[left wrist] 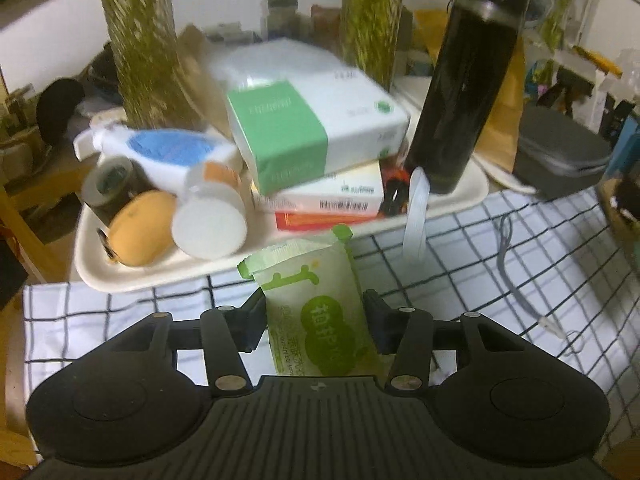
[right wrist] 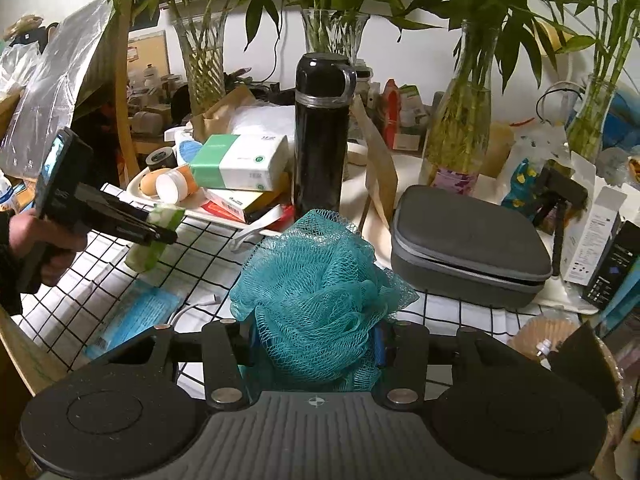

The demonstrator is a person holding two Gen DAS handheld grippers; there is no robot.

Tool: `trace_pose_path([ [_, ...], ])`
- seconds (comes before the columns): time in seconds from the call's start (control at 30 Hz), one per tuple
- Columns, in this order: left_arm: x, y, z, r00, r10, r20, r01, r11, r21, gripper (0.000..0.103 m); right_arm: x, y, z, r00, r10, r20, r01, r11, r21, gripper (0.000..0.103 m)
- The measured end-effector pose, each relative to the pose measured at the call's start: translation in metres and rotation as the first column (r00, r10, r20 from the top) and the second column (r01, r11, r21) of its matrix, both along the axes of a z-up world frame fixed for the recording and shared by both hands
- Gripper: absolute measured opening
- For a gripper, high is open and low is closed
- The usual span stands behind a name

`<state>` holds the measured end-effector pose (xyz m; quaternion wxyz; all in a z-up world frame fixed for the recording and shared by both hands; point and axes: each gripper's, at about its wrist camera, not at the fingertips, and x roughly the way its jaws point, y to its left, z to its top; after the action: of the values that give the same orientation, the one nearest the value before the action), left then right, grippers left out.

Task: Organize soft objects
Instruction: 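Grasp the green wet-wipe pack with the left tool while the right tool holds the sponge, then carry the wipe pack and sponge into the box with both tools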

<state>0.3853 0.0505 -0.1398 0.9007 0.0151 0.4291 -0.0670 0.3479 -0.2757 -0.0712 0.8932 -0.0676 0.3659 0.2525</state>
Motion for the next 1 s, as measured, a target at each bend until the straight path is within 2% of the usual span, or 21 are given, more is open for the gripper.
trace_pose_path([
  [0.13, -0.010, 0.003, 0.021, 1.000, -0.003, 0.028, 0.004, 0.999, -0.036, 0.049, -0.002, 0.003, 0.003, 1.000, -0.009, 0.005, 0.009, 1.000, -0.018, 0.051],
  [0.3, -0.029, -0.003, 0.043, 0.997, -0.043, 0.071, 0.045, 0.999, -0.018, 0.049, -0.006, 0.005, 0.010, 1.000, -0.024, 0.011, 0.024, 0.999, -0.020, 0.051],
  [0.47, -0.049, -0.010, 0.058, 0.992, -0.077, 0.098, 0.078, 0.997, -0.007, 0.049, -0.012, 0.004, 0.016, 0.999, -0.044, 0.002, 0.044, 0.999, 0.016, 0.051],
  [0.67, -0.076, -0.010, 0.081, 0.987, -0.086, 0.139, 0.091, 0.996, -0.027, 0.049, -0.024, 0.002, 0.021, 0.999, -0.044, 0.009, 0.044, 0.999, 0.029, 0.051],
  [1.0, -0.127, -0.030, 0.134, 0.957, -0.136, 0.257, 0.151, 0.988, -0.036, 0.049, -0.060, -0.024, 0.051, 0.998, -0.020, 0.067, 0.006, 0.982, 0.191, 0.051],
])
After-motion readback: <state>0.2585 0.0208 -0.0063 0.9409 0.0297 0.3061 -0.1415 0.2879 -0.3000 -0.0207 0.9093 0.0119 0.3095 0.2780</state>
